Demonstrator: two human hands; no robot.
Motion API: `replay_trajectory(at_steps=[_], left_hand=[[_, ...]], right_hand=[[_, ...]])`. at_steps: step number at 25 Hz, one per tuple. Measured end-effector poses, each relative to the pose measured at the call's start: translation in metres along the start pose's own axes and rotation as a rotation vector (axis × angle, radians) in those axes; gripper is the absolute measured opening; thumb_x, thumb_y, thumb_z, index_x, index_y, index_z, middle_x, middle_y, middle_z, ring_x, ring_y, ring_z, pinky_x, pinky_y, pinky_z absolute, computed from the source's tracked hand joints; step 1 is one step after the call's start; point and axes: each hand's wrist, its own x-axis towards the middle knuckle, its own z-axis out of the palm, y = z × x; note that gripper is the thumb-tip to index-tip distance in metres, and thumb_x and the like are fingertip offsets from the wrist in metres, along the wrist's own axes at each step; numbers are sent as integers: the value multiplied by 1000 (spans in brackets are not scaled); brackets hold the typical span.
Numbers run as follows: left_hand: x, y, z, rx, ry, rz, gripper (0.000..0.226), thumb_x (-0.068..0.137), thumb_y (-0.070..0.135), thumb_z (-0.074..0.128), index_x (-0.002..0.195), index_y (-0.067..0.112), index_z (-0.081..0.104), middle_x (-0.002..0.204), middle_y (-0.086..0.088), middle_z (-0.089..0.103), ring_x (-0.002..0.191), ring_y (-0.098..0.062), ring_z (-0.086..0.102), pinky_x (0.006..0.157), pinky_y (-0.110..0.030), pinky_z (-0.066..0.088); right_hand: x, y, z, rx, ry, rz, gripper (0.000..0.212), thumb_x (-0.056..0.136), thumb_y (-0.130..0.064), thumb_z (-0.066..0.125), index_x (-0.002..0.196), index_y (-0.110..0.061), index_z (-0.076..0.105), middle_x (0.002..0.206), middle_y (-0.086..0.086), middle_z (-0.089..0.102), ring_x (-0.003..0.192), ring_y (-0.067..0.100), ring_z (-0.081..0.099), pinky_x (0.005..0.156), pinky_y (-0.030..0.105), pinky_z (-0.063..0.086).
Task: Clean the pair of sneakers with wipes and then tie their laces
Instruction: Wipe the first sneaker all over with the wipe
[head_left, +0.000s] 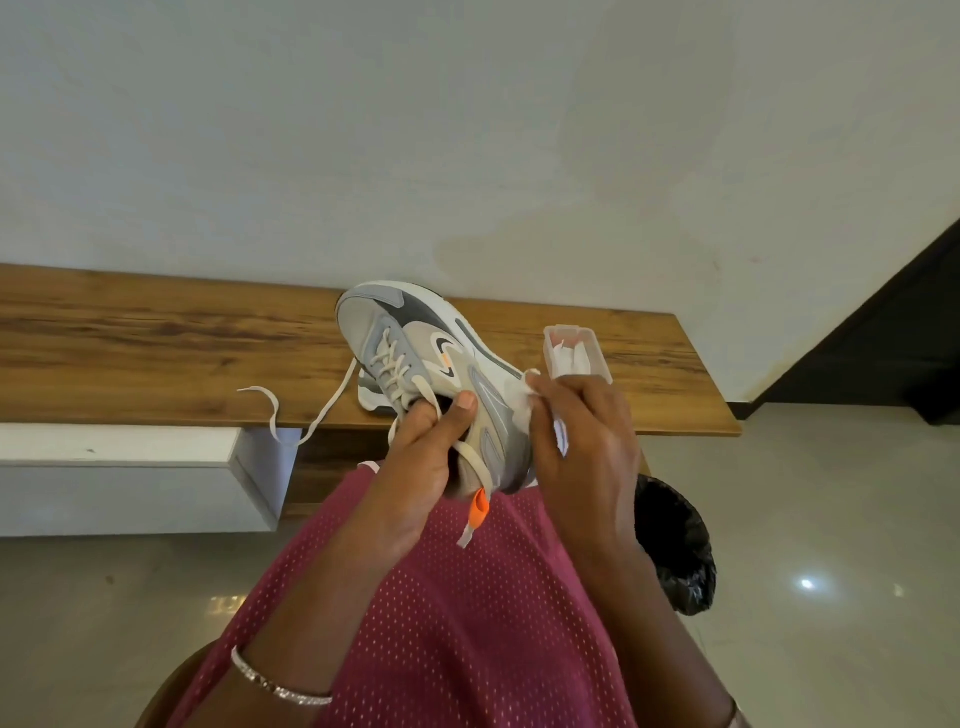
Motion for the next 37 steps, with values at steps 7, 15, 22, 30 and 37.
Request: replay_trajectory(at_steps=[7, 15, 22, 30, 37], left_hand=[[-3, 6, -5, 12, 59, 108, 17, 96, 24, 58, 106, 13, 66, 78, 1, 69, 70, -6, 68, 56, -20, 53], [-3, 9, -3, 41, 95, 88, 17, 99, 23, 55, 114, 19, 62, 82, 3, 68, 67, -4, 68, 56, -22, 55], [-6, 12, -4, 22, 121, 125, 18, 99, 17, 54, 114, 22, 62, 84, 3, 67, 64, -4, 67, 50, -18, 52], [-1, 13, -6, -44, 165, 119, 26, 99, 16, 53, 124, 18, 60, 92, 11, 71, 79, 0, 70, 56, -16, 53], [-4, 12, -9, -42, 123, 121, 22, 97, 11, 55, 110, 26, 64, 86, 16, 74, 82, 2, 70, 63, -16, 55]], right_hand=[[18, 10, -10, 107, -279, 93, 19, 92, -13, 67, 111, -14, 71, 110, 0, 65, 99, 8, 52, 81, 20, 44], [19, 11, -10, 60, -244, 92, 16, 92, -13, 66, 107, -13, 73, 104, 1, 66, 99, 6, 45, 81, 24, 39], [32, 3, -3, 59, -246, 40, 16, 93, -14, 66, 107, -12, 74, 102, 1, 66, 95, 4, 44, 76, 6, 29], [7, 1, -10, 62, -206, 25, 15, 90, -10, 69, 104, -13, 74, 96, -2, 64, 93, 2, 43, 75, 14, 37], [33, -3, 6, 112, -234, 45, 16, 96, -17, 61, 108, -13, 71, 104, -1, 62, 96, 3, 45, 78, 26, 47]])
